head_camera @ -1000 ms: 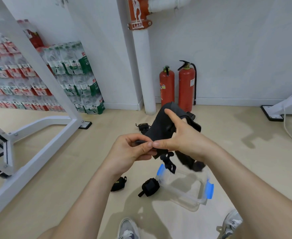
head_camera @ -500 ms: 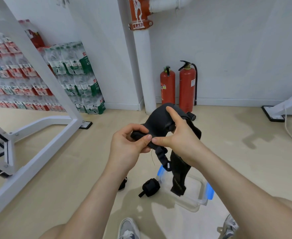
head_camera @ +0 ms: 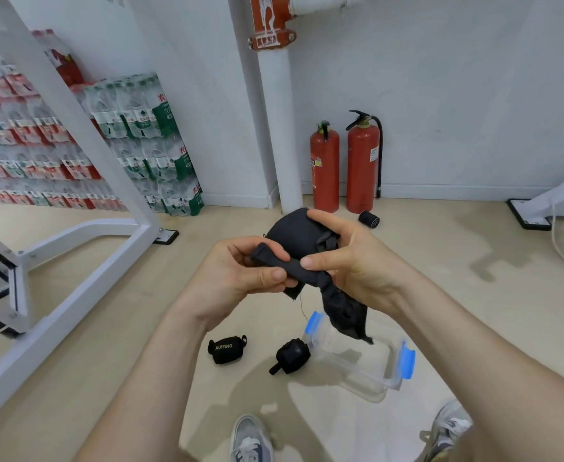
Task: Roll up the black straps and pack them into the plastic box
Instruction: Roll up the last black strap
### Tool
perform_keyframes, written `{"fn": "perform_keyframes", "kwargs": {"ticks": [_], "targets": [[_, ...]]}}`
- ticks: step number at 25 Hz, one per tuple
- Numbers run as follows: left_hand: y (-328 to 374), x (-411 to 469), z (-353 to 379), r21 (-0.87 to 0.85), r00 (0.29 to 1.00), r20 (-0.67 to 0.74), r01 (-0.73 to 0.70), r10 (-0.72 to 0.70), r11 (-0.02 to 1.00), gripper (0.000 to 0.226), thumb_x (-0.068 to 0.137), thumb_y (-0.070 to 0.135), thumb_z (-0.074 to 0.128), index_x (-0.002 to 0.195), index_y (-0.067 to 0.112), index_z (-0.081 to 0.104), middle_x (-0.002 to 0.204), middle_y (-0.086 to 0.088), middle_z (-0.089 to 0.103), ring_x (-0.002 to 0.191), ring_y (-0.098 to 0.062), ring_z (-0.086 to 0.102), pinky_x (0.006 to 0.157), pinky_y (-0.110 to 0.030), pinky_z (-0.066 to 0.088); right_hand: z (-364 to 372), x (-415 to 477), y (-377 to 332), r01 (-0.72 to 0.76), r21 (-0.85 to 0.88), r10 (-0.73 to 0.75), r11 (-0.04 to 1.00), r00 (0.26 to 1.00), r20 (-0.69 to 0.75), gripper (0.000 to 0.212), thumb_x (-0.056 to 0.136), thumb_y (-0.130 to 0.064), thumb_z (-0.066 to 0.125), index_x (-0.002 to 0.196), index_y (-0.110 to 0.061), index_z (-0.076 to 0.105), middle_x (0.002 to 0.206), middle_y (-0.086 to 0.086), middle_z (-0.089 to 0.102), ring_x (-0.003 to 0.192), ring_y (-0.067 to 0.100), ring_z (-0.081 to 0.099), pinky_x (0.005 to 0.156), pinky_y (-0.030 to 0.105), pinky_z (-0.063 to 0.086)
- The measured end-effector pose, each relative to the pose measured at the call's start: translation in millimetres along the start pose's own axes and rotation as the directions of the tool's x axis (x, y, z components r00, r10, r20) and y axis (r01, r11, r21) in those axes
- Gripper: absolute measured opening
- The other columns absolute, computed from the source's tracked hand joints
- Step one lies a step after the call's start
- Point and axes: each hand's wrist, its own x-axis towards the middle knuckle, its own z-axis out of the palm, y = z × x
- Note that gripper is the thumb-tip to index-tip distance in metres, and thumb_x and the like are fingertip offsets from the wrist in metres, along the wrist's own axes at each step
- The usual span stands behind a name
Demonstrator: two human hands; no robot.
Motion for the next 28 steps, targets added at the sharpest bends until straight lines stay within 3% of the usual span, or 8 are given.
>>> {"fn": "perform_keyframes", "kwargs": {"ticks": [3,6,11,16,19,22,25,28], "targets": [[-2.2,1.6,-0.1,-0.011,0.998,-0.015,-0.054,0.054,0.998,0.018,0.065,0.010,0.083,0.072,0.024,0.075,0.079,-0.008,0.074,0.072,-0.020,0.072,0.067,-0.024,0.057,1.9,-1.4,-1.0,0.022,0.052,-0.022,0.998,1.000,-0.002,0.089,0.075,0.025,0.062,0.150,-0.016,0.037,0.137,0.014,0.055,0.111,0.025,0.067,0.075,0.033,0.060],[-2.9,1.7,0.9,-0.026,0.996,-0.029,-0.091,0.090,0.996,0.032,0.052,0.037,0.095,0.073,0.023,0.075,0.080,-0.007,0.073,0.074,-0.019,0.070,0.070,-0.025,0.056,2.5,-2.2,-2.3,0.052,0.070,-0.051,0.996,0.999,-0.012,0.091,0.075,0.027,0.060,0.151,-0.017,0.035,0.141,0.013,0.051,0.115,0.028,0.064,0.078,0.036,0.060],[-1.2,3.7,15.6,-0.040,0.973,-0.205,-0.117,0.106,0.992,0.014,0.063,0.021,0.081,0.069,0.017,0.069,0.068,-0.006,0.072,0.061,-0.018,0.070,0.059,-0.023,0.054,2.0,-2.4,-2.1,0.117,-0.001,-0.117,0.993,0.991,-0.065,0.093,0.074,0.024,0.065,0.150,-0.020,0.037,0.141,0.014,0.048,0.114,0.028,0.064,0.076,0.032,0.059],[-1.1,8.0,27.8,-0.031,0.942,-0.324,-0.102,0.087,0.994,0.034,0.065,0.016,0.087,0.074,0.012,0.054,0.054,-0.003,0.063,0.043,-0.017,0.060,0.048,-0.023,0.048,5.0,-5.6,2.1,0.132,-0.089,-0.142,0.987,0.982,-0.127,0.089,0.075,0.014,0.070,0.149,-0.025,0.040,0.139,0.016,0.048,0.105,0.033,0.068,0.071,0.038,0.058],[-3.6,11.3,26.8,0.001,0.945,-0.313,-0.101,0.096,0.995,0.027,0.072,0.012,0.075,0.078,0.015,0.049,0.052,-0.001,0.060,0.040,-0.018,0.057,0.046,-0.025,0.047,8.2,-10.8,3.4,0.143,-0.035,-0.146,0.989,0.981,-0.129,0.089,0.075,0.012,0.073,0.150,-0.022,0.038,0.136,0.013,0.054,0.104,0.029,0.070,0.085,0.044,0.060],[-3.3,11.3,27.5,0.015,0.953,-0.286,-0.099,0.099,0.995,0.022,0.080,0.005,0.078,0.080,0.019,0.061,0.055,-0.004,0.062,0.044,-0.018,0.062,0.047,-0.023,0.049,7.8,-11.9,5.6,0.151,-0.079,-0.162,0.985,0.974,-0.156,0.093,0.068,0.008,0.080,0.148,-0.020,0.041,0.133,0.010,0.058,0.110,0.024,0.068,0.087,0.035,0.058],[0.9,7.1,23.3,-0.093,0.991,-0.127,-0.061,0.049,0.994,0.015,0.074,0.011,0.076,0.084,0.022,0.073,0.072,-0.012,0.073,0.060,-0.020,0.072,0.056,-0.022,0.056,0.6,-11.9,-1.3,0.132,-0.054,-0.141,0.990,0.965,-0.219,0.081,0.073,0.009,0.077,0.144,-0.017,0.048,0.130,0.010,0.061,0.110,0.025,0.067,0.093,0.039,0.057],[5.0,3.4,16.3,-0.071,0.999,-0.003,-0.046,0.046,0.996,0.031,0.067,0.001,0.078,0.084,0.026,0.076,0.080,-0.015,0.075,0.066,-0.022,0.073,0.060,-0.023,0.057,-1.6,-14.8,-8.2,0.087,0.024,-0.081,0.996,0.976,-0.201,0.070,0.076,0.010,0.073,0.138,-0.015,0.053,0.124,0.013,0.063,0.098,0.025,0.072,0.081,0.036,0.061]]}}
